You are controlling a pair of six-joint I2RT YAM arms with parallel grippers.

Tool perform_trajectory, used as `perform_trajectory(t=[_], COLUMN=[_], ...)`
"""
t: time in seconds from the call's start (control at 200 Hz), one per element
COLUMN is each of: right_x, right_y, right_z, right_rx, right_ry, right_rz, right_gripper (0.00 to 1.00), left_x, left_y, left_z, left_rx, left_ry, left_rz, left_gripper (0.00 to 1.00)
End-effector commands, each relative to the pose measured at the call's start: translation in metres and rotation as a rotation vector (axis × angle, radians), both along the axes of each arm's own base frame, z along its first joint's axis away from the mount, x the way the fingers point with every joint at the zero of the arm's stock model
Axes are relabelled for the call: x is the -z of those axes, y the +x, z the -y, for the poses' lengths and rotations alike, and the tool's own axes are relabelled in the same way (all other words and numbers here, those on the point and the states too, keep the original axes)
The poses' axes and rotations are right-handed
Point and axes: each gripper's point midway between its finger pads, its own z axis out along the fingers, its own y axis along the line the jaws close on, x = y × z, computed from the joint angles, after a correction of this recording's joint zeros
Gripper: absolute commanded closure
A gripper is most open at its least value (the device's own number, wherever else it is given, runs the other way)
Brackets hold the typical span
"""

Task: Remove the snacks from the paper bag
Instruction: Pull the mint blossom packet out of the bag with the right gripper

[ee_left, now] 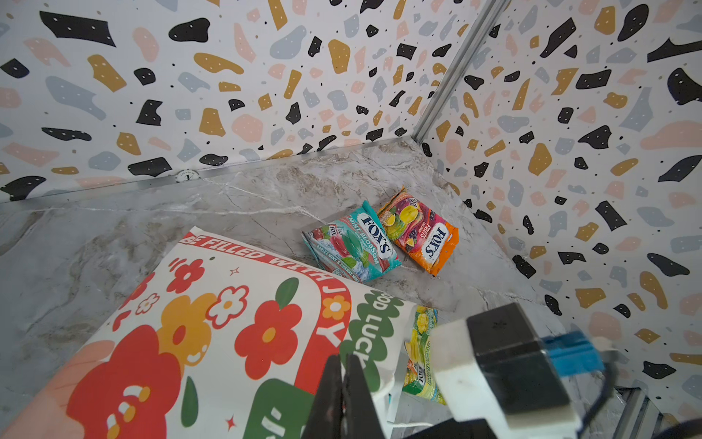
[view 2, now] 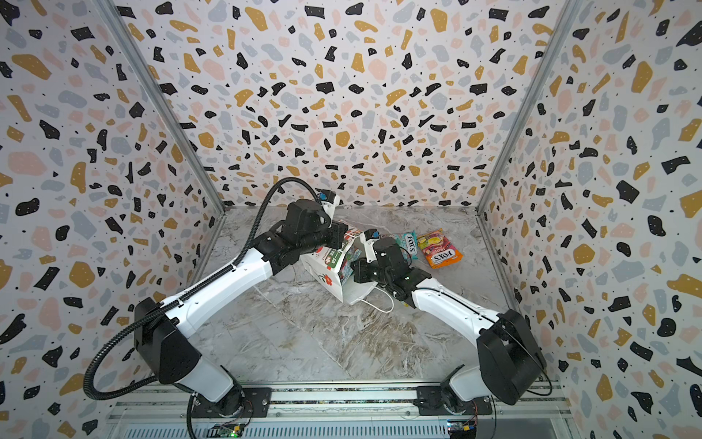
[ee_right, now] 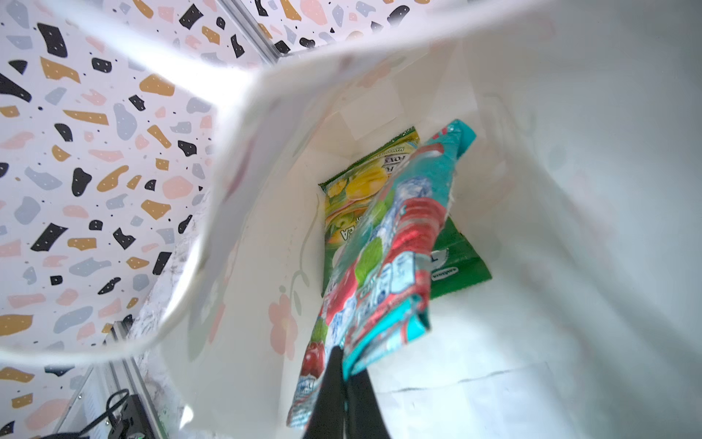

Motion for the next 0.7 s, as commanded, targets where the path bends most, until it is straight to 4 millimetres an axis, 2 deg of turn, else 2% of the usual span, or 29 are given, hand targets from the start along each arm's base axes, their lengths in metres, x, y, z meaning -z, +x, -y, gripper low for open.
perform_trajectory(t=[0.0,0.185,0.506,0.621,0.696], right_x=[-0.027,-0.054,-0.105,-0.111,-0.109], right_y=[-0.006,-0.020,-0.043,-0.043,-0.039], right_z=[0.018,0.047,0.113,0.140,0.161], right_rx=[0.023,0.075,0.239,0.327,0.398], right_ry=[-0.033,-0.040,-0.028,-0.049,-0.079], right_rz=[0.097,0.165,0.299,0.312,0.304], right_gripper=[1.00,1.00,1.00,1.00,1.00], left_x=[-0.009,-0.009,-0.007,-0.008,-0.007], left_y=[0.005,0.005,0.005,0.004,0.004], left_z=[0.003,0.004,0.008,0.008,0.009], left_rx=[-0.009,-0.007,0.008,0.008,0.011], left_ry=[-0.015,-0.015,-0.023,-0.031,-0.037], left_rz=[0.028,0.029,0.018,0.017,0.013], left_gripper=[1.00,1.00,1.00,1.00,1.00])
